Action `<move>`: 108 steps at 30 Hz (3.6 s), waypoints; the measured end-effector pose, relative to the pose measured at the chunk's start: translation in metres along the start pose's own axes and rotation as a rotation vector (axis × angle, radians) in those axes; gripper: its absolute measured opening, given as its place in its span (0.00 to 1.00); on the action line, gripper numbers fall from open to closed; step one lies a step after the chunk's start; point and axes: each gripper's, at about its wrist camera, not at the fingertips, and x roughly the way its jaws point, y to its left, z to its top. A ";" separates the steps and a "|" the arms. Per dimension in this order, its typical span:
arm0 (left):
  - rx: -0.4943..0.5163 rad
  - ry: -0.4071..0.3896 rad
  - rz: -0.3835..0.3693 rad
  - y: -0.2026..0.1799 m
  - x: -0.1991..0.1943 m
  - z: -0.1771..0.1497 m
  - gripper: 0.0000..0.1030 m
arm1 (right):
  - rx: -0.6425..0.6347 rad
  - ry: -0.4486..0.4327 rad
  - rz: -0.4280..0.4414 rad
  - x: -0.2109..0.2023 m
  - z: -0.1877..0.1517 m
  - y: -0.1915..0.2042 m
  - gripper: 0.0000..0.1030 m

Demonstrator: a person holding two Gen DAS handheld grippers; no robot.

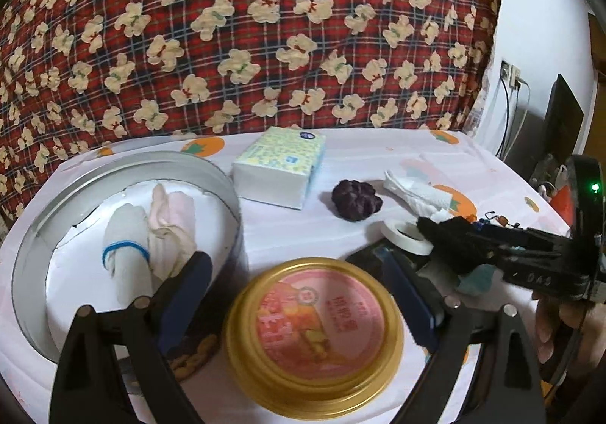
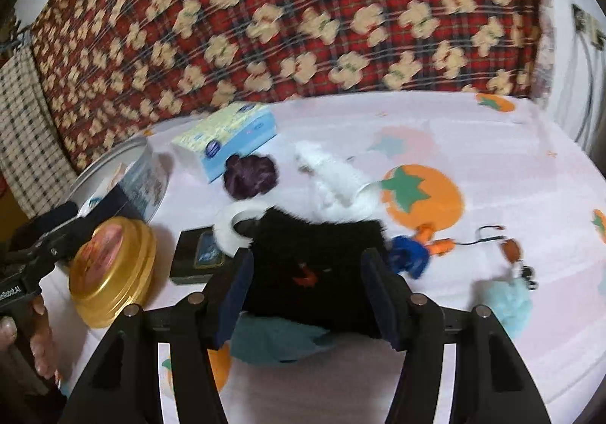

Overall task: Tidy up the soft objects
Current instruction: 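Grasp the black fuzzy cloth with the right tool and lift it, then grasp the white tape roll with the left tool while the right tool holds the black cloth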

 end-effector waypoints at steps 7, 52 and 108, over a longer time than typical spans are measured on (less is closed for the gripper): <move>0.012 0.011 -0.004 -0.006 0.004 -0.002 0.91 | -0.044 0.065 -0.014 0.012 -0.002 0.009 0.61; 0.059 0.037 -0.053 -0.044 0.014 -0.005 0.91 | 0.020 0.118 -0.105 0.031 0.008 -0.016 0.61; 0.059 0.417 -0.017 -0.111 0.136 0.031 0.19 | 0.144 -0.357 -0.136 -0.052 0.006 -0.038 0.09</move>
